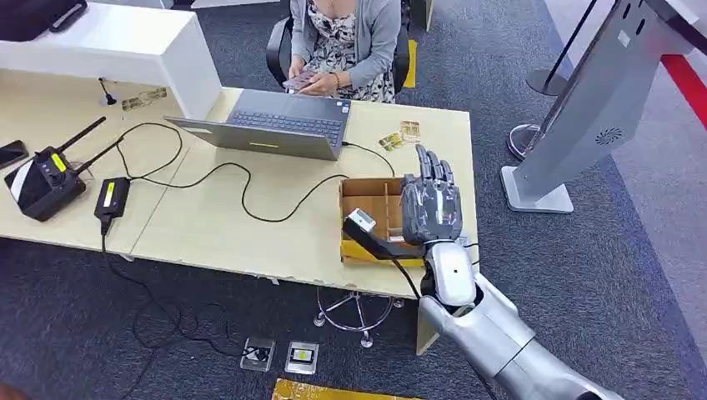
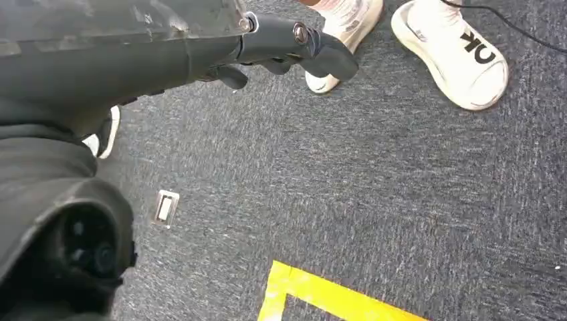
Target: Pass the card to the sensor for recognition and then transmit it.
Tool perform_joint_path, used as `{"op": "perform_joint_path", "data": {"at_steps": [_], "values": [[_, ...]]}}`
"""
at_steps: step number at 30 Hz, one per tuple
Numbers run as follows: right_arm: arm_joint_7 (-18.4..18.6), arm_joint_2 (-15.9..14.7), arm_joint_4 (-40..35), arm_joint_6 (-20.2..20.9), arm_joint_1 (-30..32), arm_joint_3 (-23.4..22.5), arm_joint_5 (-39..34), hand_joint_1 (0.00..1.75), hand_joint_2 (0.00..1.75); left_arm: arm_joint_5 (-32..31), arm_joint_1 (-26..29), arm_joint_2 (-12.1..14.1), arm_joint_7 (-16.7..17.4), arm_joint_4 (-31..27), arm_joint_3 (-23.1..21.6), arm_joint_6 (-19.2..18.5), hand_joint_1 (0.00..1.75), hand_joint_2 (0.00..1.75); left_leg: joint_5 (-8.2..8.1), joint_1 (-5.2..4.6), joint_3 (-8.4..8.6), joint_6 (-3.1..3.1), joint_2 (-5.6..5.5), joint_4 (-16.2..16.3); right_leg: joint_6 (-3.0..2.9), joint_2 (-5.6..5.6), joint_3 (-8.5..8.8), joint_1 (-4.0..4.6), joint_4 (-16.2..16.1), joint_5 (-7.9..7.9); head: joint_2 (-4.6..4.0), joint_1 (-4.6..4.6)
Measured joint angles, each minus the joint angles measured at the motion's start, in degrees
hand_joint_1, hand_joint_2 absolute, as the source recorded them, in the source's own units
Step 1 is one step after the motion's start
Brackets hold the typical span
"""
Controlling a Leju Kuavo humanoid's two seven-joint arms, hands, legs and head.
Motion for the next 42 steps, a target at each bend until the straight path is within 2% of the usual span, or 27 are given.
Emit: {"op": "perform_joint_path", "data": {"at_steps": [8,12,22,30,38,39,42], "values": [[-0.9,-0.6,-3.5,-0.7,-0.2,-0.4,-1.3,1.75,1.75,0.2,0.0,0.0,0.1,0.0,0.0,0.2,0.00,0.00,0.00,0.00,-0.01,0.00,0.00,0.0,0.00,0.00,0.00,0.00,0.0,0.00,0.00,0.00],[-2.6,-0.7,-3.2,1.0,-2.2,-0.4,-3.0,1.75,1.75,-0.5,0.0,0.0,0.0,0.0,0.0,0.1,0.00,0.00,0.00,0.00,-0.03,0.00,0.00,0.0,0.00,0.00,0.00,0.00,0.0,0.00,0.00,0.00],[-3.7,0.9,3.6,8.1,-11.8,0.4,-1.6,1.75,1.75,-0.6,-0.4,-0.3,-0.2,0.0,-0.7,0.5,0.00,0.00,0.01,0.00,-0.04,0.00,-0.01,0.0,0.01,-0.01,-0.02,0.00,0.0,0.02,0.00,0.00],[-3.7,2.8,8.8,8.2,-15.7,1.6,-1.4,1.75,1.75,-0.3,-1.1,-0.6,-0.2,-0.1,-1.9,0.7,0.00,0.00,0.01,0.00,-0.05,0.00,-0.01,0.0,0.00,-0.02,-0.02,0.00,0.0,0.02,0.00,0.00],[-4.0,3.5,11.1,7.9,-16.1,1.7,-2.1,1.75,1.75,0.2,-1.2,-0.6,0.2,-0.1,-2.2,0.7,0.00,0.00,0.01,0.00,-0.06,0.00,-0.01,0.0,0.00,-0.04,-0.02,0.00,0.0,0.02,0.00,0.00],[-4.2,3.5,11.4,7.9,-16.1,1.7,-2.2,0.00,0.00,0.5,-1.1,-0.5,0.4,-0.1,-2.2,0.6,0.00,0.00,0.01,0.00,-0.07,0.00,-0.02,0.0,0.00,-0.04,-0.02,0.00,0.0,0.02,0.00,0.00],[-4.5,4.0,12.5,7.3,-16.1,1.7,-2.3,0.00,0.00,0.6,-1.1,-0.5,0.8,-0.1,-2.2,0.2,0.00,0.00,0.00,0.00,-0.06,0.00,-0.01,0.0,0.00,-0.01,-0.03,0.00,0.0,0.02,0.00,-0.02]]}}
